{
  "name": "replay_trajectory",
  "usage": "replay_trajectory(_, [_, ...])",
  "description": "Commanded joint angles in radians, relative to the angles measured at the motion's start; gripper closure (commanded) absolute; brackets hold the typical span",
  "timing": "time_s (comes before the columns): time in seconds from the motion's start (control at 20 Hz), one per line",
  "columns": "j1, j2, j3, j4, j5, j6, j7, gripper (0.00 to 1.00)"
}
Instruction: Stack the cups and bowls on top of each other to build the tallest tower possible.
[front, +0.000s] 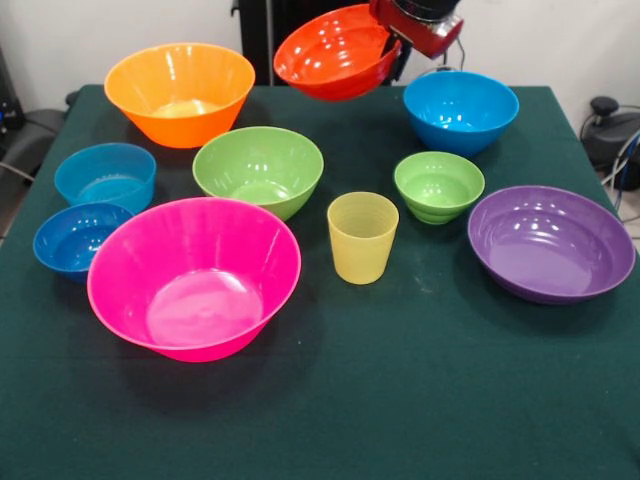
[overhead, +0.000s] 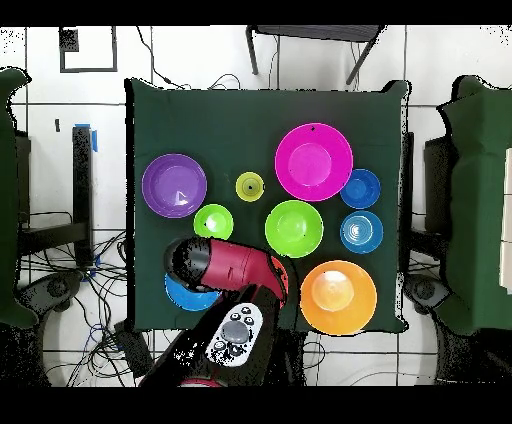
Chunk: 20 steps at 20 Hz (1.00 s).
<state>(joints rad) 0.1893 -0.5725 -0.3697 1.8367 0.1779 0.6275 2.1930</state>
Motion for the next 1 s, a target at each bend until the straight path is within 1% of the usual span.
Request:
replay_trajectory(0.05, [0.019, 0.031, 0.026, -0.155, -0.058, 0.037, 0.091, 1.00])
replay_trajectory(0.15, [0.022, 0.050, 0.013, -0.186, -0.071, 0.023, 0.079, 1.00])
replay_trajectory(0.4, [-0.015, 0.083, 0.025, -0.248, -0.088, 0.007, 0.032, 1.00])
replay_trajectory(0.55, [-0.012, 0.097, 0.015, -0.274, -0.101, -0.014, 0.036, 1.00])
replay_trajectory(0.8, [-0.010, 0.102, -0.007, -0.322, -0.126, 0.031, 0.021, 1.00])
replay_trajectory(0.9, [-0.012, 0.113, -0.020, -0.351, -0.141, 0.033, 0.013, 1.00])
replay_trajectory(1.0, [-0.020, 0.137, -0.022, -0.378, -0.164, 0.008, -0.005, 1.00])
